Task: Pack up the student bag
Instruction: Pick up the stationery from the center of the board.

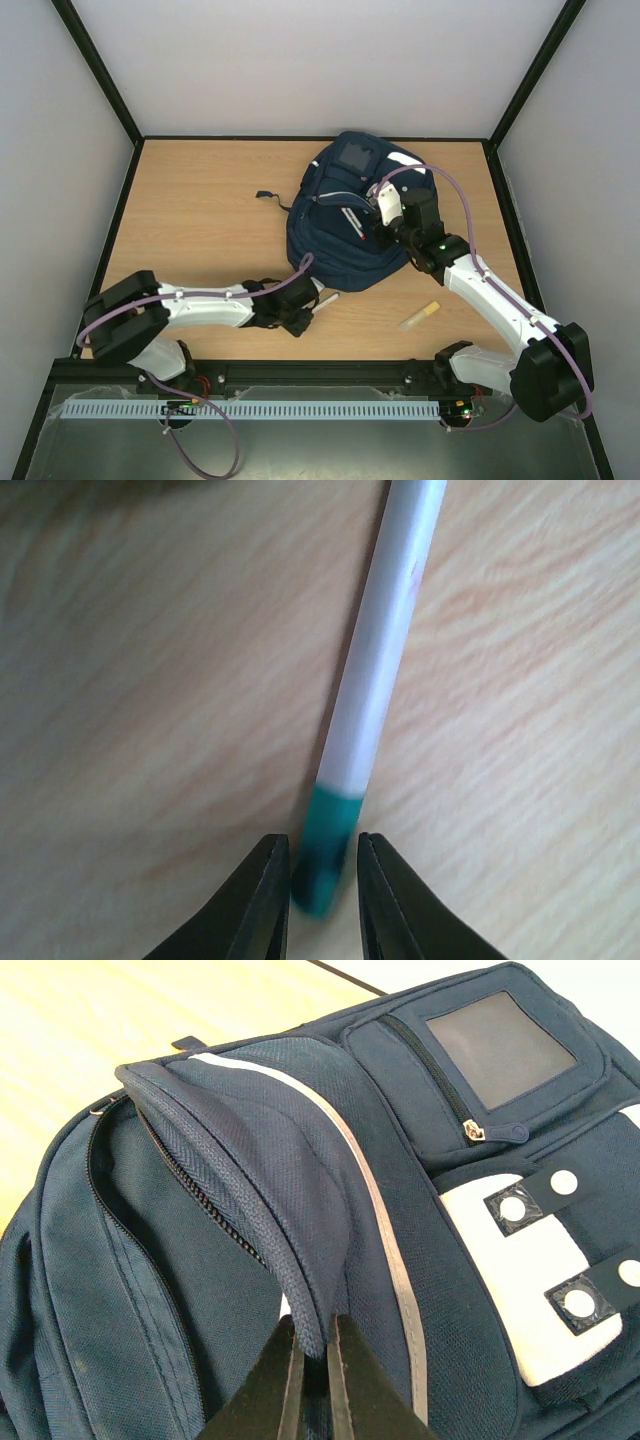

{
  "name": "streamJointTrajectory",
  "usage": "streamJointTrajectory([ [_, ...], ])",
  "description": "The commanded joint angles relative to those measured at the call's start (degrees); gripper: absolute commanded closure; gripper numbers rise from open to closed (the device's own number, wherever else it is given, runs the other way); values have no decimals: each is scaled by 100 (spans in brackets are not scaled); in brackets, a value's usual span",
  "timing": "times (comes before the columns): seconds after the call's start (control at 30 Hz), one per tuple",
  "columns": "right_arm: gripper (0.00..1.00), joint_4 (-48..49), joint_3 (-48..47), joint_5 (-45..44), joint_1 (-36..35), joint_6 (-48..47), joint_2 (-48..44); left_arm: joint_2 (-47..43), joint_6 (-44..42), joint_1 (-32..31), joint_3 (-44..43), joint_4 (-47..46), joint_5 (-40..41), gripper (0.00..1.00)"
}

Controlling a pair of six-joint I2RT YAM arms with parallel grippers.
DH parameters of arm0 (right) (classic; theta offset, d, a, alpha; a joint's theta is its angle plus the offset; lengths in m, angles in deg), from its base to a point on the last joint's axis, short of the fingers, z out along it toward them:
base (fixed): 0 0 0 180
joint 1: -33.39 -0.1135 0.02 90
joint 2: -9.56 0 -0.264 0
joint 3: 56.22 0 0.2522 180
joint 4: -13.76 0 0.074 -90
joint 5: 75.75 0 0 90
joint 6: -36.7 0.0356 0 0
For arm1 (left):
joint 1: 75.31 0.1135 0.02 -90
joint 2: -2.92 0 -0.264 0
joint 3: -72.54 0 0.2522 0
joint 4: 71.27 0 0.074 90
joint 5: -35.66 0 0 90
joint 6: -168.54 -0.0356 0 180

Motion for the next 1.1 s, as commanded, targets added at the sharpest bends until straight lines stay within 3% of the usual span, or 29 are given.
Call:
streamJointTrajectory([
  [0.0,99,286,19,0,44,-9,-177,-459,633,-64,303,728,-301,80],
  [0.17,99,277,12,9,44,-10,-186,-509,799,-171,264,1078,-384,76],
  [0.37,99,268,17,-9,44,-10,-203,-269,532,-212,-534,1559,92,59],
  [0.67,99,277,19,-33,44,-26,-217,849,-336,-186,-1644,1893,450,61],
  [1.07,99,295,24,-94,53,-61,-241,1792,-812,-85,-2305,1884,398,68],
])
